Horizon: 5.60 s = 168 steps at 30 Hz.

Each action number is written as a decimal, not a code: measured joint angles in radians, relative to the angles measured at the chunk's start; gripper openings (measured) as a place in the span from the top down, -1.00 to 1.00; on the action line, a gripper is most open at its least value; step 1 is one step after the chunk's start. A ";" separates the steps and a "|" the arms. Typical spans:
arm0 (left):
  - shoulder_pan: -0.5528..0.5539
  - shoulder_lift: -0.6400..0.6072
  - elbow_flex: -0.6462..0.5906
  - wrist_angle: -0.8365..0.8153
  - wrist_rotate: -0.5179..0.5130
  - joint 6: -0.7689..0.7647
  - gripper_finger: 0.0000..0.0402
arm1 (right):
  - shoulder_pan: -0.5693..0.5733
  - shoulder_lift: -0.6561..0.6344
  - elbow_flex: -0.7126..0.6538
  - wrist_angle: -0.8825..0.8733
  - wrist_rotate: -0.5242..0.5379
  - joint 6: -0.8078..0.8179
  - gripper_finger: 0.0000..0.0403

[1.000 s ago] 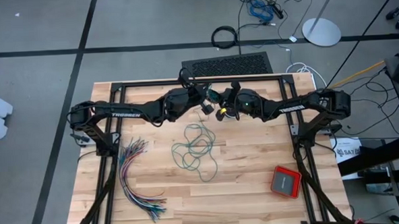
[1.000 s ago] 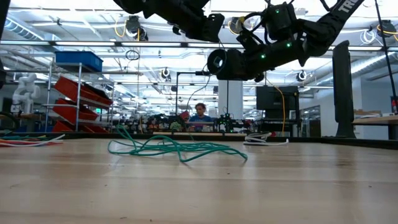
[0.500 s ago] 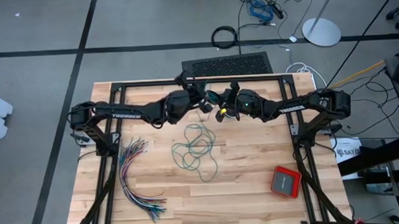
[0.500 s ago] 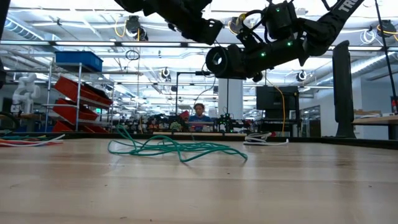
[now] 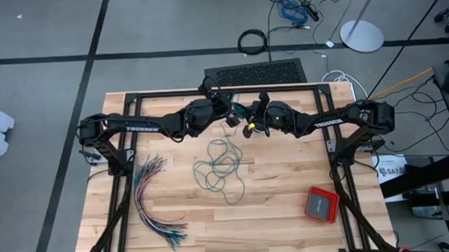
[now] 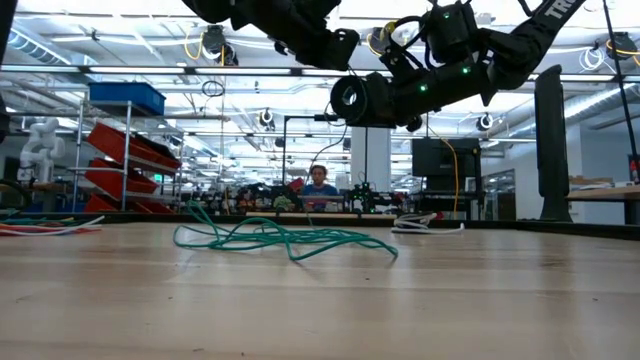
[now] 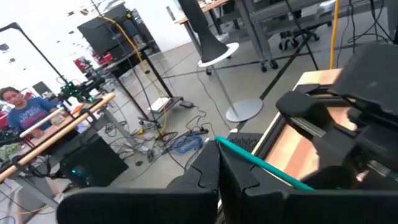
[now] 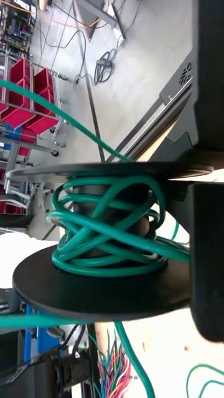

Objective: Coil cords
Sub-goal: Coil the green wire onto the spool

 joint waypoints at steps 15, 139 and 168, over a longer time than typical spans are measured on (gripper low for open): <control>-0.010 0.096 0.097 -0.018 -0.072 0.110 1.00 | 0.000 0.000 0.000 0.002 -0.003 0.000 1.00; 0.106 -0.029 0.078 -0.599 -0.081 -0.052 0.85 | 0.000 0.000 0.000 0.053 -0.138 -0.048 1.00; 0.035 0.240 -0.672 1.237 0.470 -1.053 0.85 | 0.000 -0.005 0.000 0.090 -0.137 -0.064 1.00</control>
